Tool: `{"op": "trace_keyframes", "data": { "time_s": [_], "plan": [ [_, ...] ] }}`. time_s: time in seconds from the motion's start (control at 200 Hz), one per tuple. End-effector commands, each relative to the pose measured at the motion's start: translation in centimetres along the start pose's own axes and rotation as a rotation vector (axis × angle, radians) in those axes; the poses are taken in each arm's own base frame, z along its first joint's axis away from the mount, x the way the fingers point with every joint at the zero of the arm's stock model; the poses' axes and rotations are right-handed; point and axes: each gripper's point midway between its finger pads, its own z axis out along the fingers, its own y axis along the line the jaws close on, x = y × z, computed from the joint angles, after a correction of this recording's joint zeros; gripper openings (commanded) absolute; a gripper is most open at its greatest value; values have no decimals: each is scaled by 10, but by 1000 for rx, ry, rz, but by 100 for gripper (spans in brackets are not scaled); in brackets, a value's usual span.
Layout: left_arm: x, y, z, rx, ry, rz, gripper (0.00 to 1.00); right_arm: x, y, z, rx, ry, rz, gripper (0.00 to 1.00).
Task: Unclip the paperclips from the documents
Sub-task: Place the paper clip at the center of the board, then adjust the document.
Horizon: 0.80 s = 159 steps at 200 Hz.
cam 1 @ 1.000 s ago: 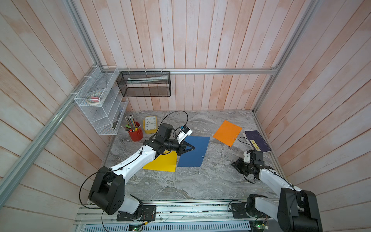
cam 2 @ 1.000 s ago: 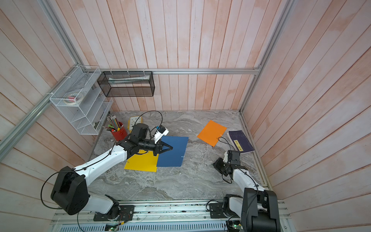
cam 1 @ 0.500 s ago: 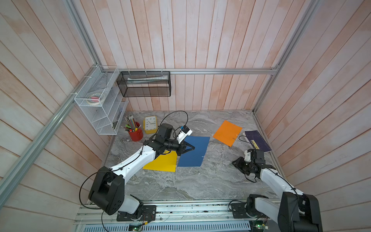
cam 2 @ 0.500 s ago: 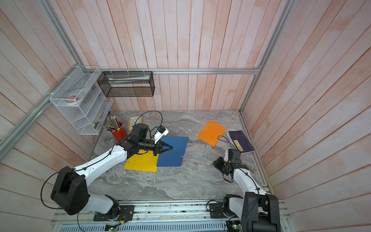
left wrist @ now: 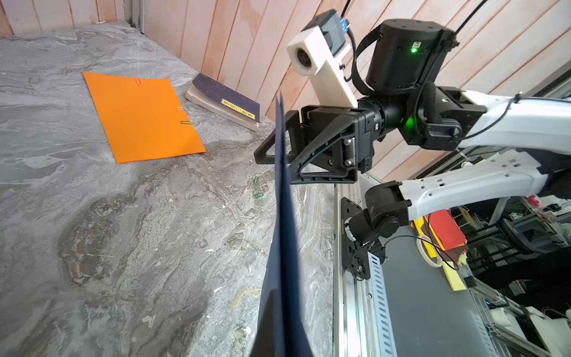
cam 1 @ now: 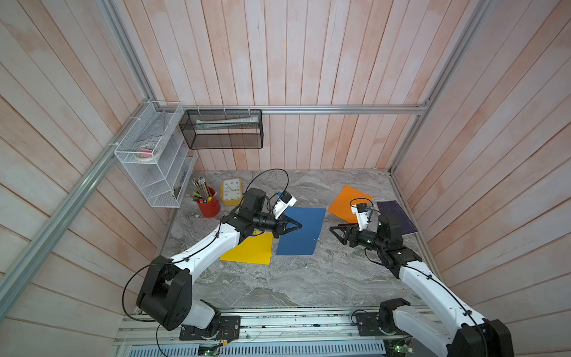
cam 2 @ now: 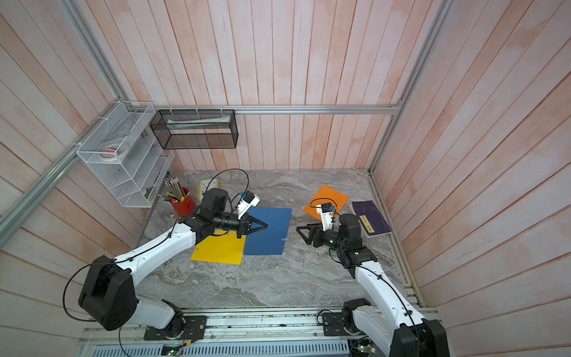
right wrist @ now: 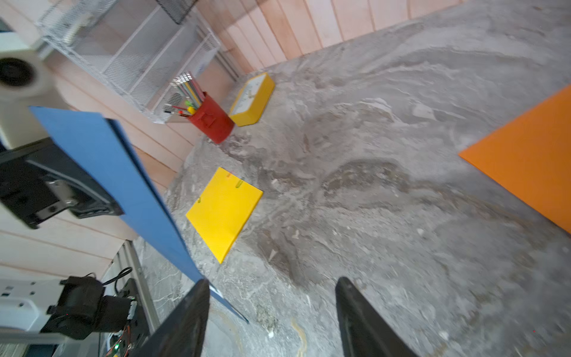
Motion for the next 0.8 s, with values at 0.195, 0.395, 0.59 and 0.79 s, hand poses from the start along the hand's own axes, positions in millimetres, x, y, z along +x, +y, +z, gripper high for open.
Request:
{"op": "trace_keyframes", "data": {
  "time_s": [0.195,0.395,0.59,0.79],
  "plan": [
    [-16,-12,2,84,-5,30,0,-13,53,14,-299,9,-199,67],
    [-15,-14,8,106,11,32,0,-16,71,18,-406,11,-247,66],
    [-15,-12,13,111,18,34,0,-12,86,21,-509,35,-252,53],
    [-17,-11,14,108,19,37,0,-12,87,22,-521,36,-251,32]
  ]
}}
